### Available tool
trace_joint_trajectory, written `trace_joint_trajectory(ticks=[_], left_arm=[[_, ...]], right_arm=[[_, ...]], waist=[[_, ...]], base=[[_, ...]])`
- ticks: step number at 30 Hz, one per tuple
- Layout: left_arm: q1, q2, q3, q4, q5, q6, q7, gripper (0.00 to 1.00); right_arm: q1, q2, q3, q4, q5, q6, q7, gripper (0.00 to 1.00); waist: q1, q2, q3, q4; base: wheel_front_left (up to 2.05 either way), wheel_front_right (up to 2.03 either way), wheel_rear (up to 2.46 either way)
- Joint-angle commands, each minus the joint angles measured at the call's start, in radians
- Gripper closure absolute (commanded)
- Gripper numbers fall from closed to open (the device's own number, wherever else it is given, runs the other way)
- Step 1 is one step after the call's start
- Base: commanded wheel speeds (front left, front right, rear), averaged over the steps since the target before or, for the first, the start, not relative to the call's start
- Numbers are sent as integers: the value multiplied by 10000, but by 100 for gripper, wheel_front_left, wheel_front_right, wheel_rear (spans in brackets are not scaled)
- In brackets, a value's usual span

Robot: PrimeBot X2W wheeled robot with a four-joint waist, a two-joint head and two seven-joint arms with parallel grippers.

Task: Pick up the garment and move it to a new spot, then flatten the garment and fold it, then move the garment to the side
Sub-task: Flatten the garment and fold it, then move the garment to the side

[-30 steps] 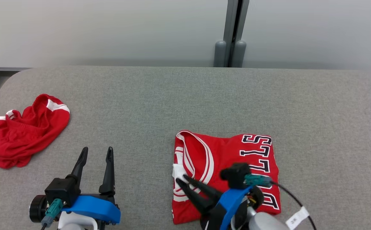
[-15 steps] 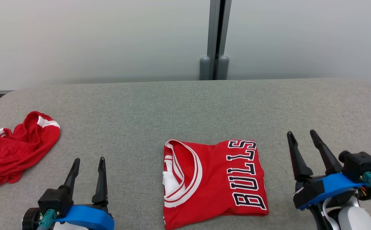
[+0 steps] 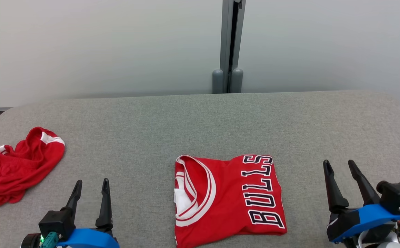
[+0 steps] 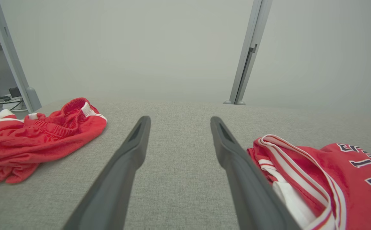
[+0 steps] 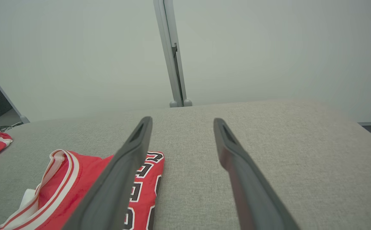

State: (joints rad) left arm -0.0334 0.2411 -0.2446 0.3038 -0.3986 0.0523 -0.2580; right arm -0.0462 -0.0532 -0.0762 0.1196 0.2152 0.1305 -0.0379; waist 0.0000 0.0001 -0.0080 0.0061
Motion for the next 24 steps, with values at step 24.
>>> trace_joint_trajectory(ticks=[24], left_arm=[[-116,190,-104,-51,-156,172,65,0]], right_arm=[[283,26,85,219,363,5,21,0]], waist=[[0,-1,115,-59]], base=[[0,0,0]])
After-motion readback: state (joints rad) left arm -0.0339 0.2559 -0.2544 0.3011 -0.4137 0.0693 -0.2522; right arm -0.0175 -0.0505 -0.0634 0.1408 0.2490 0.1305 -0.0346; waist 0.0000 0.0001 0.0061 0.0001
